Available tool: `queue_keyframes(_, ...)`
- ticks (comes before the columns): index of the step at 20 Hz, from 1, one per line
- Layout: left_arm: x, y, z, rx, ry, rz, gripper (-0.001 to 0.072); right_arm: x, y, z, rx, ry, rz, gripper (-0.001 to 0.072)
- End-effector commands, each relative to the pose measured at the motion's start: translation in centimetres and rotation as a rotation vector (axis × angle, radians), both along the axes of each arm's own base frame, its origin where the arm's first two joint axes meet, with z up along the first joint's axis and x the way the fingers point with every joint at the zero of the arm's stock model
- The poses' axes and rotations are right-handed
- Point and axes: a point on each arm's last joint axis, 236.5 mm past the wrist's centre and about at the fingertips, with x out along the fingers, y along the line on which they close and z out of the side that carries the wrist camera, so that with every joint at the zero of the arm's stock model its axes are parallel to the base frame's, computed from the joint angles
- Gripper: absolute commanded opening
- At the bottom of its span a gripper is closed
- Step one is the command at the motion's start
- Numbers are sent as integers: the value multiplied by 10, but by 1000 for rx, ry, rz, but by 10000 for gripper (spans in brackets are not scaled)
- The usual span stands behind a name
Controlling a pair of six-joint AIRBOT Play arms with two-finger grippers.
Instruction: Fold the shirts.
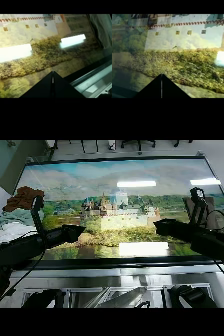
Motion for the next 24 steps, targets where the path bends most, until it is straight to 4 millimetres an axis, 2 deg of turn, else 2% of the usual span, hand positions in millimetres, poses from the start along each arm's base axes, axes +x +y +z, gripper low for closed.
queue_keyframes(1, 0, 0, 0, 0, 0, -1, 16, 0, 0, 0, 0, -1, 1, 24)
queue_keyframes(12, 0, 0, 0, 0, -1, -1, 16, 0, 0, 0, 1, -1, 0, 24)
queue_keyframes(13, 3, 0, 3, -6, -14, 11, 16, 0, 0, 0, 1, -1, 0, 23)
queue_keyframes(15, 23, 5, 20, -47, -93, 76, 16, 0, 0, 0, 1, -1, 0, 24)
queue_keyframes(18, 33, 8, 30, -70, -138, 114, 16, 0, 0, 0, 1, -1, 0, 24)
queue_keyframes(20, 58, 34, 44, -59, -230, 219, 16, 0, 0, 1, 1, -2, 0, 24)
queue_keyframes(21, 75, 61, 48, 1, -287, 293, 16, 0, -1, 0, -2, -4, -1, 24)
queue_keyframes(22, 90, 91, 47, 95, -315, 353, 16, 2, 0, 2, 3, -10, -5, 24)
queue_keyframes(24, 121, 174, 40, 335, -308, 495, 16, 5, 2, 7, 27, -29, -10, 24)
